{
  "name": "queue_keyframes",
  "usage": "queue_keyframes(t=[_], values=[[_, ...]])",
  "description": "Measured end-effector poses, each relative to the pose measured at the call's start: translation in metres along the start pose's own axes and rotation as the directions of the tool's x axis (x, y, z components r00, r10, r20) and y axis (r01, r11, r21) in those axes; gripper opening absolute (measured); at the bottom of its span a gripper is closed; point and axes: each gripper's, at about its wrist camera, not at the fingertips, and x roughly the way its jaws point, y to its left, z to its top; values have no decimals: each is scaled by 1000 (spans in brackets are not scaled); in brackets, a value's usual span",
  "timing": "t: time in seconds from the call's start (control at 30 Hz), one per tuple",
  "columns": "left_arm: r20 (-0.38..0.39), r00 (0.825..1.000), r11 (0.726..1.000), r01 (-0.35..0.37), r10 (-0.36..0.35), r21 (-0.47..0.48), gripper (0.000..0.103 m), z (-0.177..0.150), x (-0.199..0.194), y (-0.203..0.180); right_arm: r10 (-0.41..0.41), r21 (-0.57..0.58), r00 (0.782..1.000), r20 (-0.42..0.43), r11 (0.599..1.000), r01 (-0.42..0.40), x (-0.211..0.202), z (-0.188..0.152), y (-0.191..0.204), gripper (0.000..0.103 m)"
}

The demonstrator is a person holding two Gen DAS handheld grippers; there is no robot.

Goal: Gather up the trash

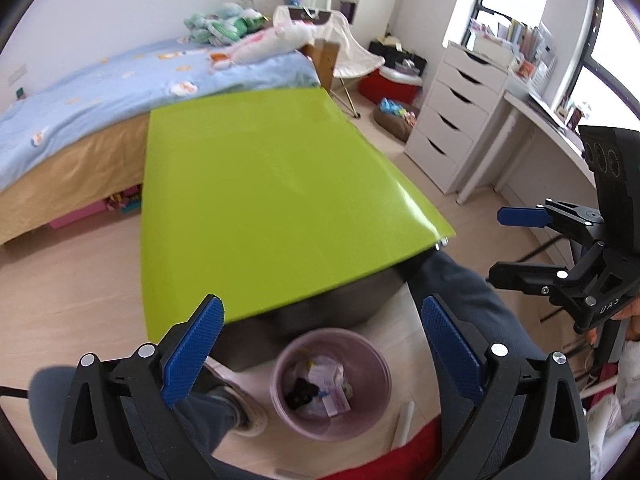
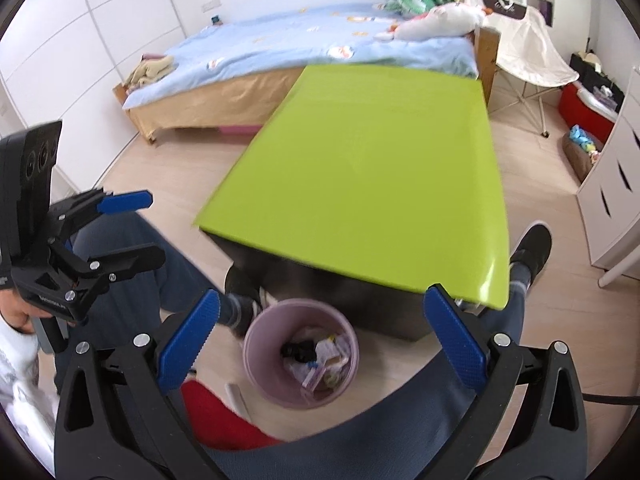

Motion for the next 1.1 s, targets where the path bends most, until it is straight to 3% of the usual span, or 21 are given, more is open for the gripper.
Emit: queue_keyframes(t=[0.3, 0.43, 0.83, 1.1], values=[[91, 995, 999, -39, 39, -6, 95, 36, -15, 8, -33, 6, 994, 100, 999, 33, -12, 40, 2, 100], [88, 996, 999, -25, 27, -19, 97, 45, -14, 12, -42, -1, 992, 122, 999, 43, -15, 49, 4, 100], [81, 996, 998, -42, 46, -48, 97, 47, -11, 18, -42, -5, 990, 131, 999, 43, -18, 54, 3, 100], [95, 996, 998, 6, 1, -68, 97, 48, -15, 21, -39, 1, 992, 119, 999, 39, -15, 55, 0, 100]])
